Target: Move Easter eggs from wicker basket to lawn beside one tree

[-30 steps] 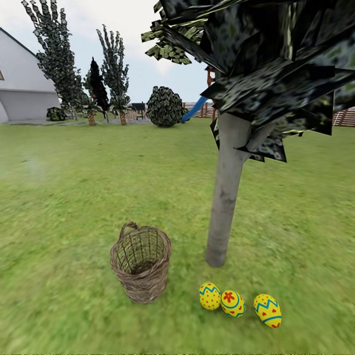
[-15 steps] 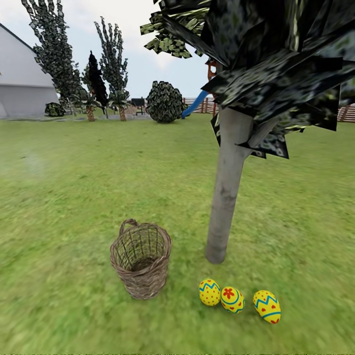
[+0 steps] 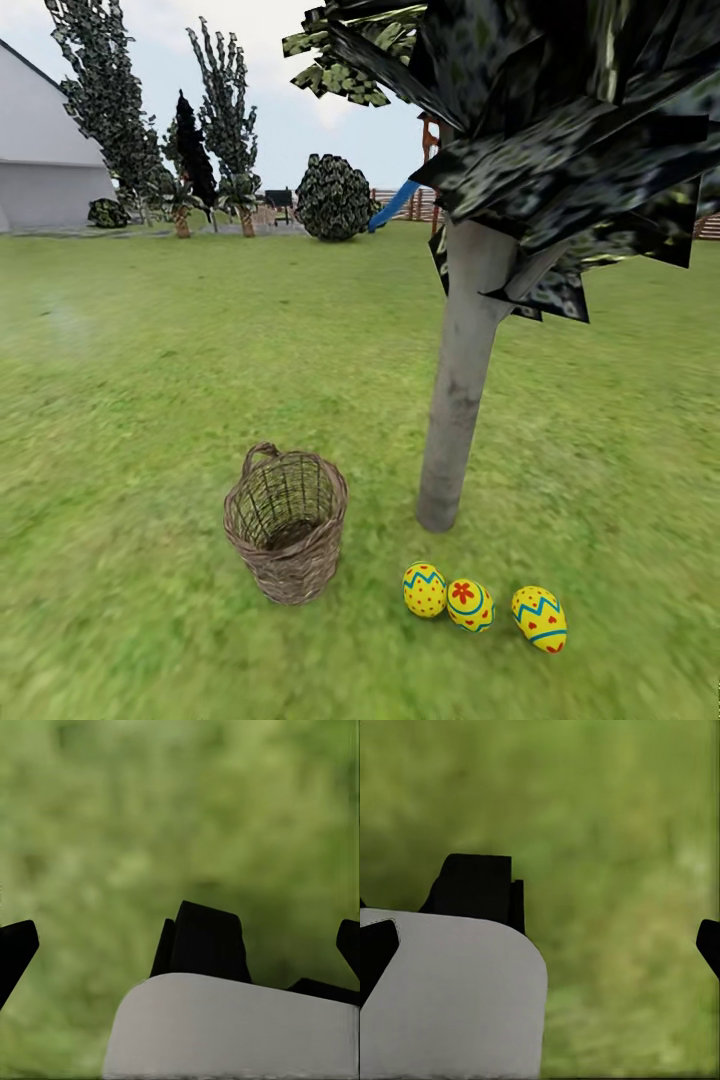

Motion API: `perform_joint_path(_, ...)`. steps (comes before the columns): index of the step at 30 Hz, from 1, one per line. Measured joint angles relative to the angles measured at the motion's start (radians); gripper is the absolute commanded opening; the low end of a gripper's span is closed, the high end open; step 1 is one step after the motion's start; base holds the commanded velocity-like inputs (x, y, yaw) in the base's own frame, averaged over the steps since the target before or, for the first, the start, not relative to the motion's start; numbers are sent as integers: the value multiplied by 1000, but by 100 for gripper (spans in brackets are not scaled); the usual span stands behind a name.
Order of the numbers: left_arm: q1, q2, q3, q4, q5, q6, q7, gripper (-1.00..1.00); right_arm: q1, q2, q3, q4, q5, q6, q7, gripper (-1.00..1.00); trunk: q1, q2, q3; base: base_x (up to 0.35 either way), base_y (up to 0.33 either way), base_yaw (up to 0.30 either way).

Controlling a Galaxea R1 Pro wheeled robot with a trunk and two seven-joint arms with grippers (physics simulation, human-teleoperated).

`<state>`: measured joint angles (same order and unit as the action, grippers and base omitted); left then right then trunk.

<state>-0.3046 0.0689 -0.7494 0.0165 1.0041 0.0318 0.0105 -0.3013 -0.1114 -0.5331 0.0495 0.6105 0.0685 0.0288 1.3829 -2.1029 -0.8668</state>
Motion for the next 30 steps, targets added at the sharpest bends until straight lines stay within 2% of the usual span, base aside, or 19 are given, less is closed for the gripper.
perform_joint_path(6,0,-8,0,0,0,0,2,100,0,0,0,0,0,1,1,100,-23,42,9,0,0,0)
perform_joint_path(30,0,-11,0,0,0,2,-1,100,0,0,0,-3,-10,17,-11,100,-115,210,44,0,0,0)
